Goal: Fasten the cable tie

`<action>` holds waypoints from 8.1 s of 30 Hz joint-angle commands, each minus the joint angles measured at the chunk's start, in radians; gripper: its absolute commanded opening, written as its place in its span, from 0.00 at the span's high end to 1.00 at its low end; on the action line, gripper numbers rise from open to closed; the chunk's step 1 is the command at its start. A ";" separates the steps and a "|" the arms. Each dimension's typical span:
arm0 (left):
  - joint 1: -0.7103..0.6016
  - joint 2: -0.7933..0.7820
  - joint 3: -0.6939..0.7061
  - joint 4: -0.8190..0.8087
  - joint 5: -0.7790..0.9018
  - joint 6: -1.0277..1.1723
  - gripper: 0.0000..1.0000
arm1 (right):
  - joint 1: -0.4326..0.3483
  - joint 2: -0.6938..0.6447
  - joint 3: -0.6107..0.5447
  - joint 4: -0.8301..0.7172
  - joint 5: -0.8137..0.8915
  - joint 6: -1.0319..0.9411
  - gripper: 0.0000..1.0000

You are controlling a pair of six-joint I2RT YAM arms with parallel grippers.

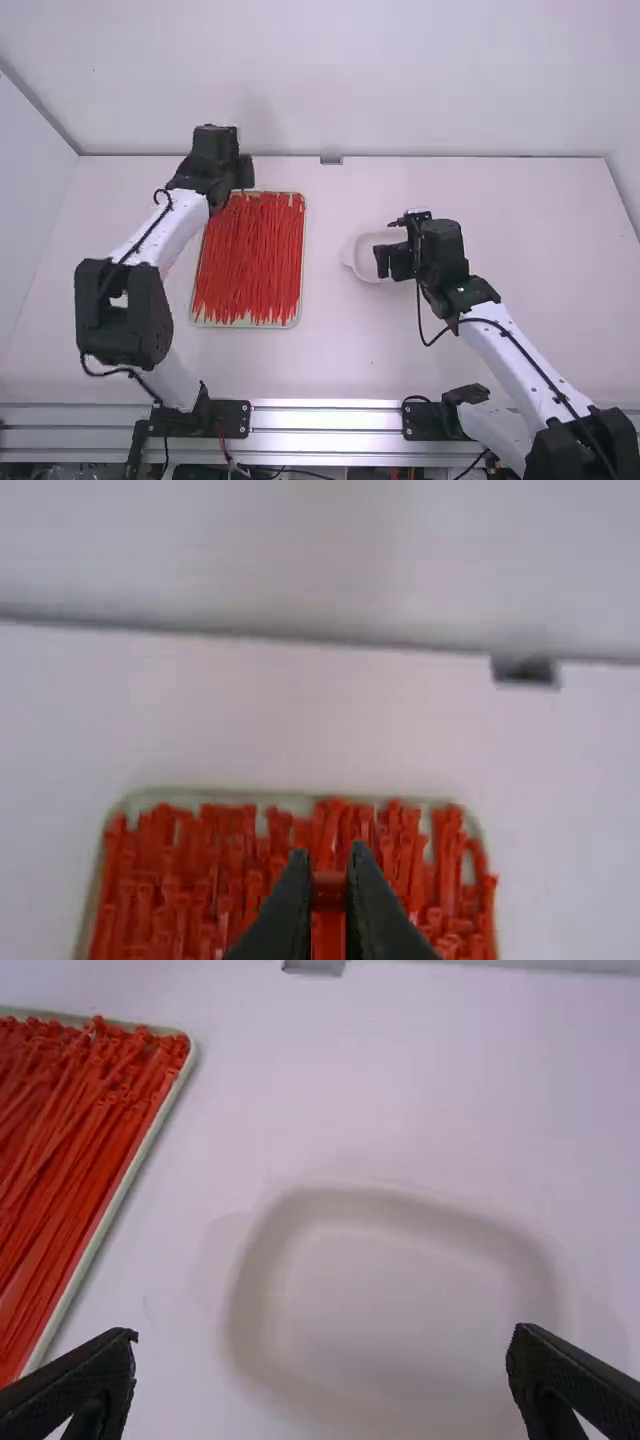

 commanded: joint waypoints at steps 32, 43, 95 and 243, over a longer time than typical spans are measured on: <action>-0.047 -0.534 -0.520 0.560 0.419 -0.103 0.98 | 0.011 0.007 0.008 0.507 -0.494 0.089 0.01; -0.188 -0.534 -0.522 0.694 0.414 -0.129 0.98 | 0.174 0.008 0.008 0.651 -0.303 0.089 0.01; -0.280 -0.534 -0.523 0.769 0.411 -0.171 0.98 | 0.274 0.243 0.050 0.966 -0.179 0.168 1.00; -0.130 -0.112 0.297 0.649 1.382 -0.338 0.98 | 0.058 0.243 0.050 1.174 -0.856 0.207 0.24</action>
